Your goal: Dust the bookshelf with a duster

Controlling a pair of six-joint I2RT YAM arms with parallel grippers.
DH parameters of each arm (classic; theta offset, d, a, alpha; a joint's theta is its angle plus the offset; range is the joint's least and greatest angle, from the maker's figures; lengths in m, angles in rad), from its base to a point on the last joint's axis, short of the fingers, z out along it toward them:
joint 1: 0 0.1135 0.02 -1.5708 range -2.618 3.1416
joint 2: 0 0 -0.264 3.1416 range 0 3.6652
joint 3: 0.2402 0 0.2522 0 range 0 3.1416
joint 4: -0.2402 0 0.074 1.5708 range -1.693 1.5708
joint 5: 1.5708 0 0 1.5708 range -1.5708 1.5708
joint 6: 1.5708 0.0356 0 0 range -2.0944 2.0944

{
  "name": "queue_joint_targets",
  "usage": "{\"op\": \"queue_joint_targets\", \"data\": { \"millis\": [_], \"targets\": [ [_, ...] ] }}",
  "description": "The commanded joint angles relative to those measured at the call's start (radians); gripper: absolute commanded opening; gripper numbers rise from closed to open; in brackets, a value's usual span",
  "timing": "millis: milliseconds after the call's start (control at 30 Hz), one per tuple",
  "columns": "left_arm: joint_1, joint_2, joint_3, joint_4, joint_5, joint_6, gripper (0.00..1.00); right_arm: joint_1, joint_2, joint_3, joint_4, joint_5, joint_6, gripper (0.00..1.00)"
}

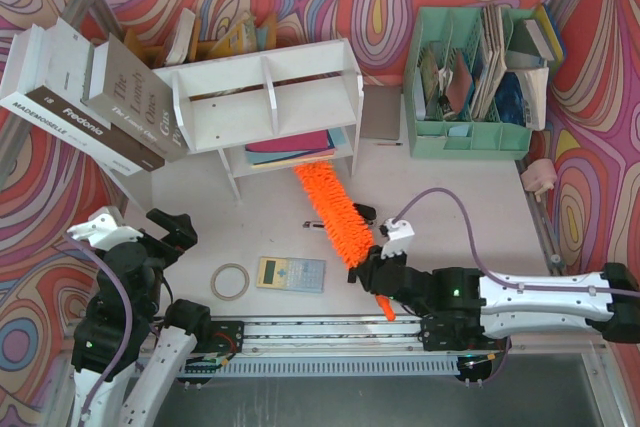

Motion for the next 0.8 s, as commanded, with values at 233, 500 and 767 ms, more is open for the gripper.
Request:
{"op": "queue_joint_targets", "data": {
  "millis": [233, 500, 767],
  "targets": [
    [0.007, -0.014, -0.012, 0.006, -0.001, -0.008, 0.98, -0.002, -0.066, -0.005, -0.252, 0.235, 0.288, 0.00],
    [0.007, -0.010, -0.012, 0.006, -0.001, -0.008, 0.98, -0.002, -0.010, -0.025, 0.151, 0.041, -0.088, 0.00],
    [0.007, -0.012, -0.012, 0.006, -0.002, -0.008, 0.98, -0.002, 0.116, -0.003, 0.341, -0.165, -0.250, 0.00]
  ]
}}
